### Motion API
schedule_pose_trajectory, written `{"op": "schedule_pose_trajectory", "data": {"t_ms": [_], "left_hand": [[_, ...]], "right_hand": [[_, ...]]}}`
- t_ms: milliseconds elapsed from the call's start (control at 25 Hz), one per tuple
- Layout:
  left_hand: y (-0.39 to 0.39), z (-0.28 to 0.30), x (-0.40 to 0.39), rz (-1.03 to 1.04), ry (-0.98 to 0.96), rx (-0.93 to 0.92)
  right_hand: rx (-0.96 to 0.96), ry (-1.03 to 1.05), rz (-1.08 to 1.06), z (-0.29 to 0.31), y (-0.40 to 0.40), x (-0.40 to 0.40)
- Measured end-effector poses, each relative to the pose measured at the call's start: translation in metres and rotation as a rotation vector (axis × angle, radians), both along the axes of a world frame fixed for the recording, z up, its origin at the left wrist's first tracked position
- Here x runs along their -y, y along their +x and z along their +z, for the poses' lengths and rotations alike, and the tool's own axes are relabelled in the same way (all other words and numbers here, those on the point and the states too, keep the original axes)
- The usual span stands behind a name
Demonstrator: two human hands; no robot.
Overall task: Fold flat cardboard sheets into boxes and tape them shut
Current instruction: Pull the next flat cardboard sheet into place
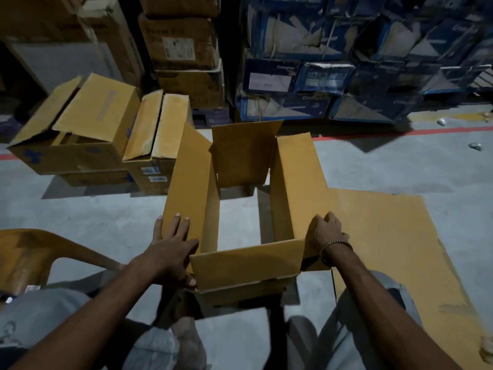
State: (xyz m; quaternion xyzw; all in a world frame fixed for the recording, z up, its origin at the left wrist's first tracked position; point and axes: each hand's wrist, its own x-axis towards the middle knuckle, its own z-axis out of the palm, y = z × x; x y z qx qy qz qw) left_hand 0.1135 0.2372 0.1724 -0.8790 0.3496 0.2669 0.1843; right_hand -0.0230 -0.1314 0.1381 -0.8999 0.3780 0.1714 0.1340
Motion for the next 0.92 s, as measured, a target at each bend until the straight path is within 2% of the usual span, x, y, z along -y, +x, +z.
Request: {"op": "schedule_pose_trajectory", "data": {"t_ms": [120, 280, 400, 560, 600, 720, 920], "left_hand": [[0.018, -0.007, 0.005, 0.062, -0.003, -0.040], [0.042, -0.026, 0.018, 0.100, -0.005, 0.020], [0.049, -0.034, 0.032, 0.137, 0.027, -0.055], [0.059, -0.042, 0.037, 0.139, 0.013, -0.068], [0.062, -0.044, 0.036, 0.132, 0.002, -0.079], [0.065, -0.049, 0.032, 0.090, -0.076, -0.096], [0.059, -0.048, 0.030, -0.036, -0.212, 0.074]], "right_hand": [[0.000, 0.043, -0.029, -0.006, 0.005, -0.001], [0.041, 0.054, -0.051, -0.010, 0.012, 0.001], [0.080, 0.060, -0.067, -0.014, 0.015, -0.005], [0.403, 0.176, 0.066, -0.008, 0.027, -0.018], [0.392, 0.216, 0.137, -0.007, 0.029, -0.024], [0.120, 0.165, 0.367, -0.012, 0.034, -0.036], [0.011, 0.091, 0.351, -0.013, 0.033, -0.029]]}}
